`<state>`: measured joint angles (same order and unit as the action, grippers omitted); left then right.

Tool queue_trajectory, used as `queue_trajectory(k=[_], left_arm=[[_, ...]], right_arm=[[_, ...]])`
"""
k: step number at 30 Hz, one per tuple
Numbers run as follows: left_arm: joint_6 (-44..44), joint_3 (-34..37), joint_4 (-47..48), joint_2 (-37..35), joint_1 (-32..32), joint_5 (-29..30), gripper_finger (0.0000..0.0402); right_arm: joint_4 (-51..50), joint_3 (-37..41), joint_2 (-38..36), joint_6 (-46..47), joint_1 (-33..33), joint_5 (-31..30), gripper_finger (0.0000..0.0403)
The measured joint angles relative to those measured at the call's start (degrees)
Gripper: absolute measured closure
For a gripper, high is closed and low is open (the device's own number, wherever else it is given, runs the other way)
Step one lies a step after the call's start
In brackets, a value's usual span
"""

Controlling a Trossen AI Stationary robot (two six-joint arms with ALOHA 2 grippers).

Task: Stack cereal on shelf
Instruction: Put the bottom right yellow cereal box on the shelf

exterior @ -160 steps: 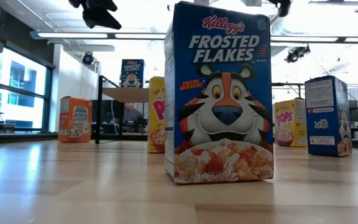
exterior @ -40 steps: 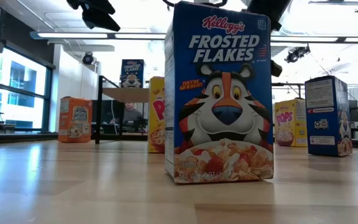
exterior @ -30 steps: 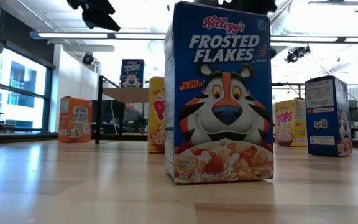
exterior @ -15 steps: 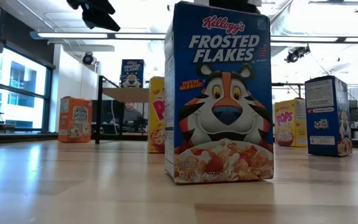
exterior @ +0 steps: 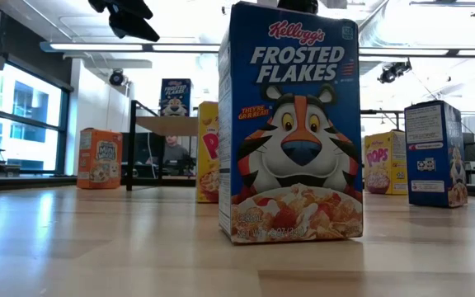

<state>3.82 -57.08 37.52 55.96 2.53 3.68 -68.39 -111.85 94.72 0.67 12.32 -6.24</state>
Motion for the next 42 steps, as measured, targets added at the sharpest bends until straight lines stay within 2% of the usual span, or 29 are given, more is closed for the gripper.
queue_trajectory(k=[3, 9, 12, 21, 25, 30, 42], left_arm=[[0.00, 0.00, 0.00, 0.00, 0.01, 0.00, 0.0119], [0.04, 0.00, -0.12, 0.00, 0.01, 0.95, 0.0119], [0.45, 0.00, -0.60, 0.00, 0.00, 3.74, 0.0119], [0.65, 0.00, -3.02, 0.02, 0.09, 13.68, 0.0119], [0.56, 0.00, -4.36, 0.02, 0.61, 18.10, 0.0119], [0.29, 0.00, -5.50, 0.04, 3.51, 18.01, 0.0119], [-2.56, 0.04, -5.73, 0.81, 10.20, 16.21, 0.0119]], right_arm=[[-2.35, -1.98, -0.01, -7.55, 4.18, 3.87, 0.0276], [-5.82, -2.69, -0.05, -18.37, 11.84, 6.27, 0.0276], [-6.81, -2.69, 0.13, -21.53, 15.10, 7.16, 0.0276], [-6.85, -2.69, 0.23, -29.73, 23.08, 15.76, 0.0276], [-6.44, -2.69, 0.23, -32.64, 25.44, 17.08, 0.0276], [-5.18, -2.69, 1.19, -35.66, 27.58, 19.65, 0.0276], [-4.59, -2.67, 6.77, -39.14, 28.96, 20.21, 0.0276]])
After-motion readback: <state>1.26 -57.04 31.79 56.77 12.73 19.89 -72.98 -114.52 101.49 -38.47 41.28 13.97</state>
